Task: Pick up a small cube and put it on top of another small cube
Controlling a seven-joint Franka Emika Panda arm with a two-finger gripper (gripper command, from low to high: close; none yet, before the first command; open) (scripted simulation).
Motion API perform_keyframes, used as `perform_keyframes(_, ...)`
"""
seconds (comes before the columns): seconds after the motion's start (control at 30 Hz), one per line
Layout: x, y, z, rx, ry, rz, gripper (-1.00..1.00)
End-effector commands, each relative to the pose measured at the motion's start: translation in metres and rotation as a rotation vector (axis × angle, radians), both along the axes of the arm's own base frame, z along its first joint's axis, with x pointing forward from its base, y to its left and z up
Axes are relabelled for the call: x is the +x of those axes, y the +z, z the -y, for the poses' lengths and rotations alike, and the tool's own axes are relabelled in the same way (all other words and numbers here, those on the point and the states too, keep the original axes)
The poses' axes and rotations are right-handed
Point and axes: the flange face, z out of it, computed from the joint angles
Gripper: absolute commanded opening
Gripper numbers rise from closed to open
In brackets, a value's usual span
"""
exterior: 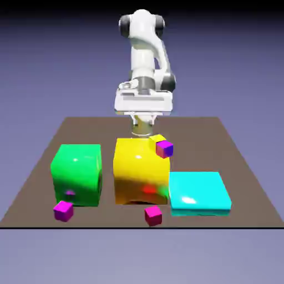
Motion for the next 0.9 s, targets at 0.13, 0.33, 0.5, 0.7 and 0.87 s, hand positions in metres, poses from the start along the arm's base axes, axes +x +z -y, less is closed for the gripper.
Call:
perform_keyframes(0.13, 0.040, -0.037, 0.009, 0.124, -0.172, -0.189, 0.00)
perform_keyframes(0.33, 0.081, -0.092, 0.019, 0.279, -0.388, -0.415, 0.00)
perform_keyframes(0.5, 0.108, -0.144, 0.024, 0.411, -0.574, -0.608, 0.00)
perform_keyframes(0.7, 0.132, -0.211, 0.027, 0.573, -0.798, -0.849, 0.00)
perform_keyframes(0.87, 0.144, -0.266, 0.026, 0.707, -0.982, -1.063, 0.00)
